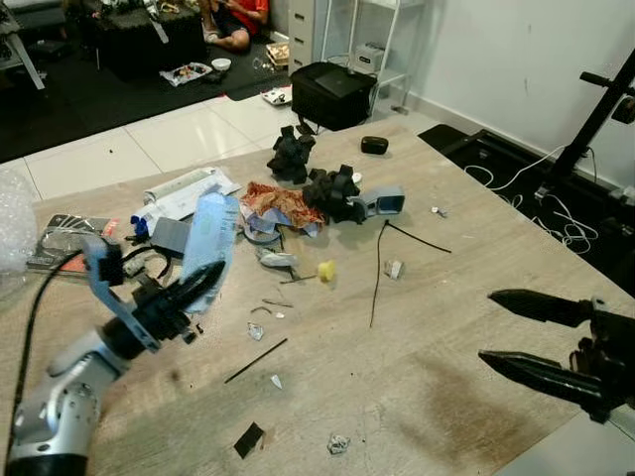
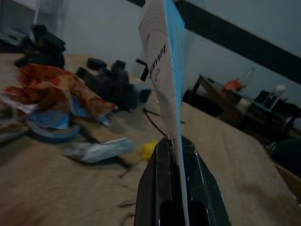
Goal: Picking trash to rubbish bin
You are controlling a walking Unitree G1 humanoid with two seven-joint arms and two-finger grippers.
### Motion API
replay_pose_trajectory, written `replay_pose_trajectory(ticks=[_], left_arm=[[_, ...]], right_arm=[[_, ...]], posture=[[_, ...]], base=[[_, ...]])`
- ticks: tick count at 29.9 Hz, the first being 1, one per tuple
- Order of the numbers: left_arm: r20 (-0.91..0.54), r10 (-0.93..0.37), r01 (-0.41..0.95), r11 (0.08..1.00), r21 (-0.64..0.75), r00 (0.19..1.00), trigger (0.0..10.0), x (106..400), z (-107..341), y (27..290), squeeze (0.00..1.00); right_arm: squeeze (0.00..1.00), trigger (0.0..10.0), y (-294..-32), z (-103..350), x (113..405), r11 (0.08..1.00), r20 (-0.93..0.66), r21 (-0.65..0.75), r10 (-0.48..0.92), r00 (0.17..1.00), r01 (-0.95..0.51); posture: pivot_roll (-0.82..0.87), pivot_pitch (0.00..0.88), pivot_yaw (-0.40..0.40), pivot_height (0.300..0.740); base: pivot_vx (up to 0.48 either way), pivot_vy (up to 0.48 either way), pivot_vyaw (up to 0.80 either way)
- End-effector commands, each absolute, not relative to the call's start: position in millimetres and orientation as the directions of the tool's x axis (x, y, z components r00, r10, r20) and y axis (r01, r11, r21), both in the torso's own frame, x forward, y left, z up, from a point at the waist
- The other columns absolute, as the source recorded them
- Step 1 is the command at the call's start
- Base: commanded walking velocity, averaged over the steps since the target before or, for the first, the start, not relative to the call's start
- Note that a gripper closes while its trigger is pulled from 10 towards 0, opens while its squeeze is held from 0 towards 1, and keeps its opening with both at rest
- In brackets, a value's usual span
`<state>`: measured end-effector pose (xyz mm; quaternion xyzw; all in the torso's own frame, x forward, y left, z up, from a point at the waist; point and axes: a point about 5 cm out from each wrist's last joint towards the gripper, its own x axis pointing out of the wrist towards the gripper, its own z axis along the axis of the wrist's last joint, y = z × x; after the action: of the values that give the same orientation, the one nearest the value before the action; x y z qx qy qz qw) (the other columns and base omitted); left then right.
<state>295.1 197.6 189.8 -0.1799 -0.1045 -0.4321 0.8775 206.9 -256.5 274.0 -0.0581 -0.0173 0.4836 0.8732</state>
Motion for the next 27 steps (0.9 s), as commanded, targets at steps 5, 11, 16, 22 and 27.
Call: replay_pose_trajectory(ticks=[5,11,16,22,27], left_arm=[[0.334,-0.71,0.784,0.57,-0.243,0.62,10.0,291.1,188.8,200.7,0.0],[0.316,-0.7,0.768,0.597,-0.233,0.64,10.0,291.6,189.5,206.7,0.0],[0.314,-0.699,0.766,0.597,-0.237,0.642,10.0,291.1,188.1,203.8,0.0],[0.309,-0.697,0.762,0.6,-0.243,0.647,10.0,293.1,186.5,198.8,0.0],[0.303,-0.697,0.76,0.602,-0.246,0.65,10.0,295.6,188.4,195.1,0.0]], right_arm=[[0.0,10.0,-253.0,272.0,205.3,0.49,-0.037,-0.073,0.869,0.493,-0.869],[0.0,10.0,-254.5,269.5,195.6,0.425,-0.115,-0.029,0.898,0.425,-0.905],[0.0,10.0,-253.3,267.0,190.9,0.411,-0.164,-0.014,0.898,0.408,-0.911],[0.0,10.0,-249.4,262.2,192.5,0.438,-0.162,-0.014,0.886,0.434,-0.899],[0.0,10.0,-247.5,259.6,194.3,0.449,-0.141,-0.01,0.884,0.446,-0.894]], posture=[[-0.19,0.17,0.044,0.74],[-0.19,0.168,0.035,0.74],[-0.2,0.171,0.028,0.74],[-0.21,0.17,0.032,0.74],[-0.2,0.172,0.036,0.74]], base=[[0.0,0.0,0.0],[0.0,0.0,0.0],[0.0,0.0,0.0],[0.0,0.0,0.0],[0.0,0.0,0.0]])
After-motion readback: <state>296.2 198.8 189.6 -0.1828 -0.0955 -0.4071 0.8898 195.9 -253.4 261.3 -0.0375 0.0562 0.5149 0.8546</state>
